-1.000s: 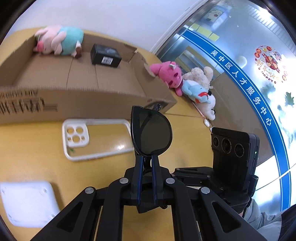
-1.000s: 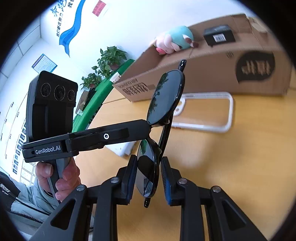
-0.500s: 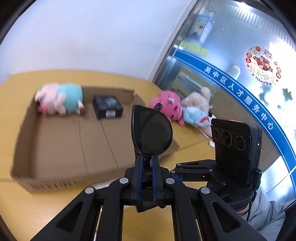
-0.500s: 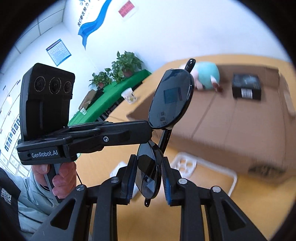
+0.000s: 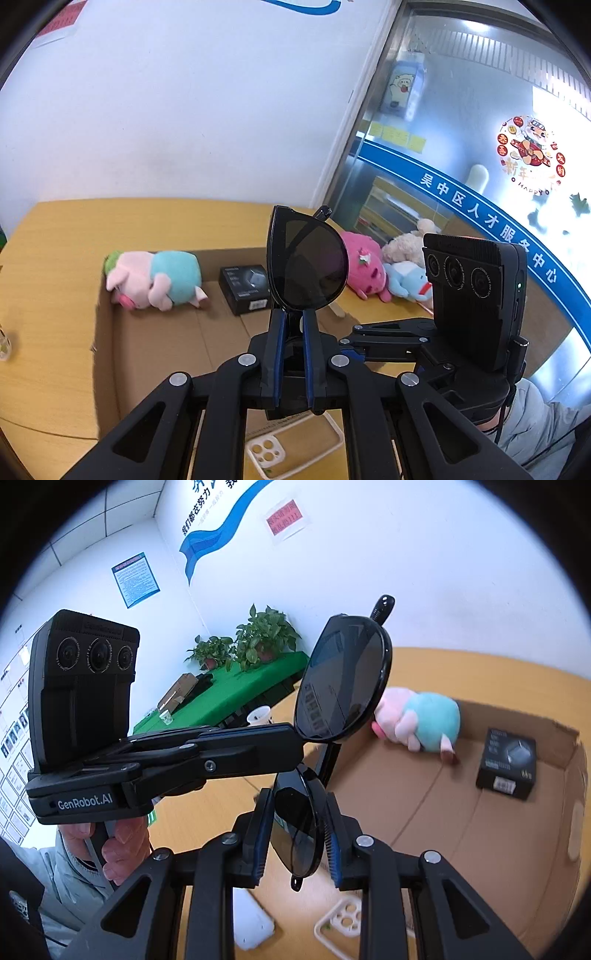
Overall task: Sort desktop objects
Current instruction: 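Carry the sunglasses with the right gripper over the cardboard box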
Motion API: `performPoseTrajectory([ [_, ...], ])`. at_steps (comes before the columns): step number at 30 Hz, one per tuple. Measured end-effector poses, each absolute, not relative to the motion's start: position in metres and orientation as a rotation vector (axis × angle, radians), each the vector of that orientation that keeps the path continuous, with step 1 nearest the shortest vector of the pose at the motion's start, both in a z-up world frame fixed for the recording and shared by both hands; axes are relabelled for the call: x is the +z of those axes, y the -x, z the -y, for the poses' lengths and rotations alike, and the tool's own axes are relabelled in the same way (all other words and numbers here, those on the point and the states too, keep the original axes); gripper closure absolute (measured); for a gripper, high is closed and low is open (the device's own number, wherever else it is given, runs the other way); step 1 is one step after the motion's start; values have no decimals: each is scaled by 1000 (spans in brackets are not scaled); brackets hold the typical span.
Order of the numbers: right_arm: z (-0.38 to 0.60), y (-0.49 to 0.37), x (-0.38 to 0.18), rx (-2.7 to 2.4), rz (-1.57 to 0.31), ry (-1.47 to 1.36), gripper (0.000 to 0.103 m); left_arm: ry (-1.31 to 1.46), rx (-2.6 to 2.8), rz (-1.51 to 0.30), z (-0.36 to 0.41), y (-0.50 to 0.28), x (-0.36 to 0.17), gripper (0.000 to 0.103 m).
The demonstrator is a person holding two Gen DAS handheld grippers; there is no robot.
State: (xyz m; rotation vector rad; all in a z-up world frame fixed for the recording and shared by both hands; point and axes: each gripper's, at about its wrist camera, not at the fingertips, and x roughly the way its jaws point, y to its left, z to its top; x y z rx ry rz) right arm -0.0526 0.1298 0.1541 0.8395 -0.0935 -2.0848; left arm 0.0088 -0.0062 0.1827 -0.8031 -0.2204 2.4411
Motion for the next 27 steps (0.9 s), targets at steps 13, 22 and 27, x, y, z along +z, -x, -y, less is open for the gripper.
performPoseTrajectory([
  [13, -83, 107, 141, -1999, 62, -897, 80, 893, 2502, 250, 49, 37, 163, 97],
  [22, -46, 168, 91, -1834, 100, -1068, 81, 1099, 2512, 310, 81, 90, 114, 97],
  [27, -26, 200, 48, -1742, 113, -1191, 80, 1269, 2504, 342, 94, 118, 75, 97],
])
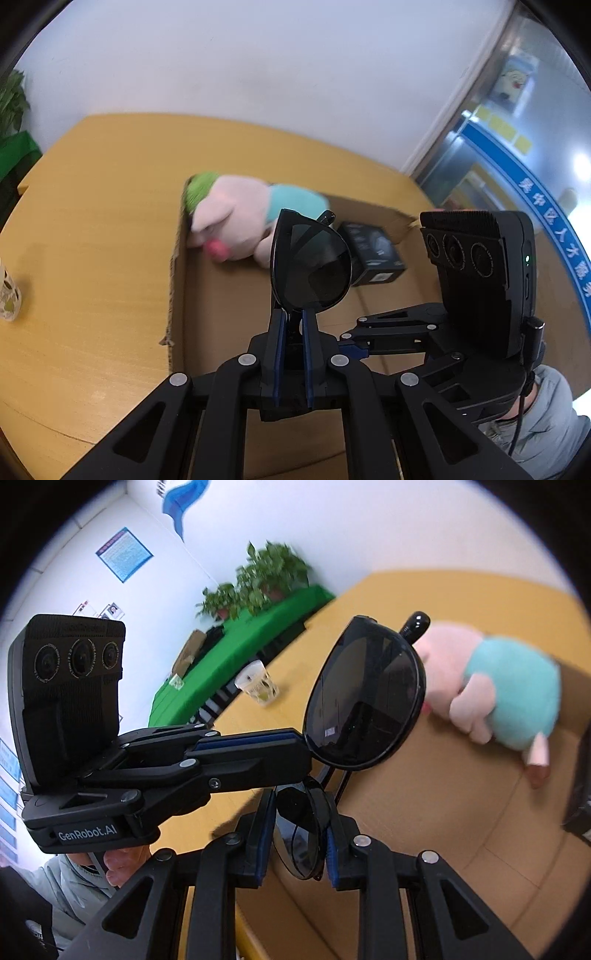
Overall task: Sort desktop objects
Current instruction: 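Carry the sunglasses with the right gripper over the cardboard box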
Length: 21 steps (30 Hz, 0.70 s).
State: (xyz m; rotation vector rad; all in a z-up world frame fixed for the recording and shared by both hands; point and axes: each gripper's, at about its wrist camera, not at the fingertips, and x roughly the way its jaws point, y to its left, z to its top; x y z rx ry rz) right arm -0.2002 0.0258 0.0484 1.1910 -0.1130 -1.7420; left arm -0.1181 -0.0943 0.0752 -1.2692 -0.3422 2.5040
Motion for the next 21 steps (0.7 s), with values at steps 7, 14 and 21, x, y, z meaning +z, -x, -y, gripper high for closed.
performPoseTrajectory([
  [7, -2, 240, -5, -1577, 188, -1364, 80, 1496, 2482, 384, 107, 152, 34, 97],
  [14, 5, 254, -42, -1544, 270, -1431, 81, 1666, 2531, 257, 98, 172, 16, 100],
  [21, 5, 252, -41, -1573, 293, -1461, 78, 1715, 2567, 190, 93, 175, 12, 100],
])
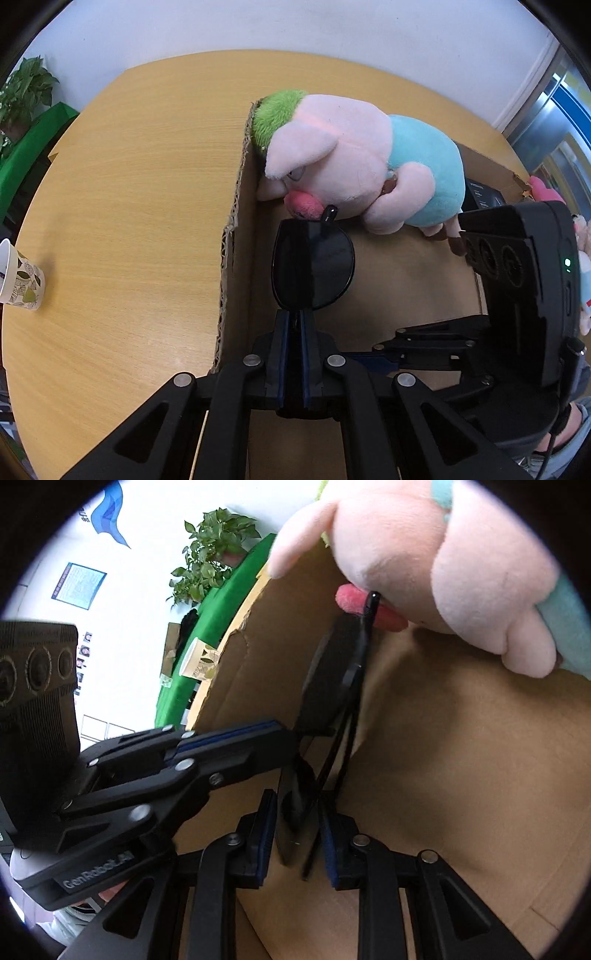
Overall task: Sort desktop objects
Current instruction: 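Carry the sunglasses with the right gripper over the cardboard box, then lower the sunglasses into the box and open the right gripper, then move the right gripper back to the white-rimmed clear phone case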
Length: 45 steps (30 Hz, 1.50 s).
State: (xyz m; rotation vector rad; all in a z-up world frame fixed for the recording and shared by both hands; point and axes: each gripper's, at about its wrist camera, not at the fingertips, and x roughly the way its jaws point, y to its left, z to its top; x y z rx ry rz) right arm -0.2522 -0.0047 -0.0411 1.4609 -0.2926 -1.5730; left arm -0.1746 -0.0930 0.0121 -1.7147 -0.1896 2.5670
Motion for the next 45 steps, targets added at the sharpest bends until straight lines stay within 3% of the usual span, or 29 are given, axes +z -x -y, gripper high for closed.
performPoseTrajectory([
  [4, 1, 243, -33, -1614, 271, -1461, 49, 1713, 2580, 184, 89, 171, 14, 99],
  [20, -19, 221, -14, -1720, 241, -1434, 49, 1612, 2623, 238, 102, 157, 36, 97],
  [22, -31, 210, 1, -1773, 195, -1407, 46, 1541, 2672, 223, 102, 146, 51, 88],
  [24, -47, 193, 24, -1900, 120, -1355, 40, 1444, 2756, 188, 100, 130, 69, 58],
  [27, -80, 157, 58, -2084, 58, -1238, 29, 1214, 2886, 82, 81, 97, 98, 30],
  [28, -88, 144, 68, -2149, 30, -1200, 24, 1141, 2924, 45, 74, 83, 107, 26],
  [32, -131, 85, 96, -2419, -92, -1066, 23, 907, 3023, 8, 49, 37, 134, 0],
  [37, -170, 37, 102, -2584, -116, -1007, 23, 714, 3069, -39, 21, -13, 148, 0],
  [45, -192, -3, 98, -2693, -106, -1005, 23, 666, 3024, -90, -17, -52, 160, 0],
])
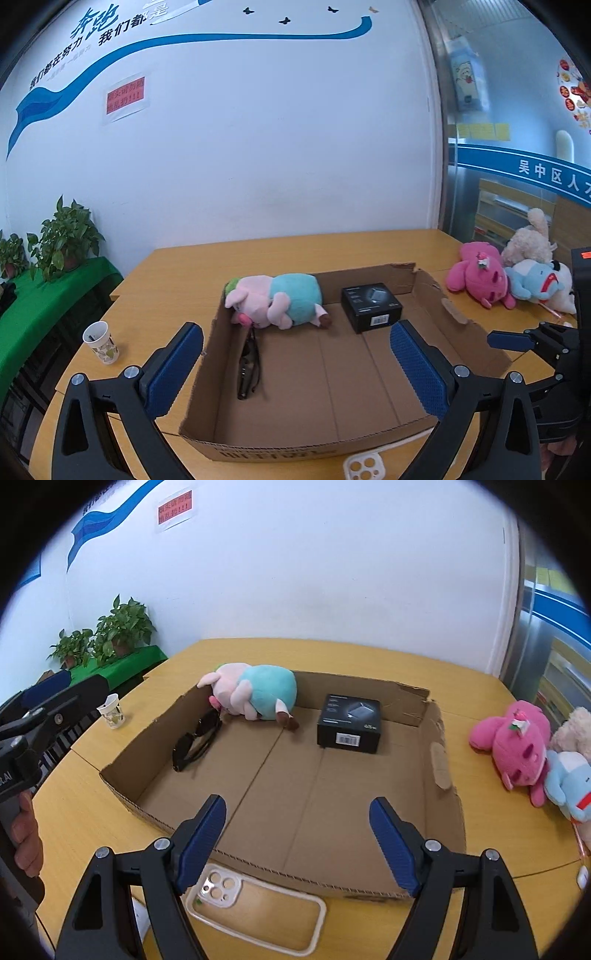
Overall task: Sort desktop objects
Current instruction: 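Move the right gripper back to the white-rimmed clear phone case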
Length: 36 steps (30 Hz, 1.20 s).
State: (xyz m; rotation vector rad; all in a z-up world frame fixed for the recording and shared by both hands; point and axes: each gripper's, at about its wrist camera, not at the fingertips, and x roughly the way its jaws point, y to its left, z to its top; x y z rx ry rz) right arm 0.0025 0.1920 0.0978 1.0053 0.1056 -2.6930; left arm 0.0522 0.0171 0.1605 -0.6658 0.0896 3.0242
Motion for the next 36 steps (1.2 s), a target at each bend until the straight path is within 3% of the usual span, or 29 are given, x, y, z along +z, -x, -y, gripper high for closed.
performPoseTrajectory([
  [21, -210, -28, 88, -2720, -77, -1001, 23, 836, 2918, 9, -23, -68, 127, 0],
  [26, -227, -34, 46, -2669, -118, -1142, 23, 995, 2860, 18, -17, -73, 88, 0],
  [28, -238, -34, 19, -2608, -55, -1250, 24, 1070, 2833, 33, -14, -74, 69, 1],
  [31, -248, -33, -12, -2553, 26, -1355, 30, 1182, 2742, 79, -16, -71, 43, 4],
  [36, -238, -27, -24, -2502, 6, -1363, 42, 1290, 2627, 72, -27, -62, 13, 21],
])
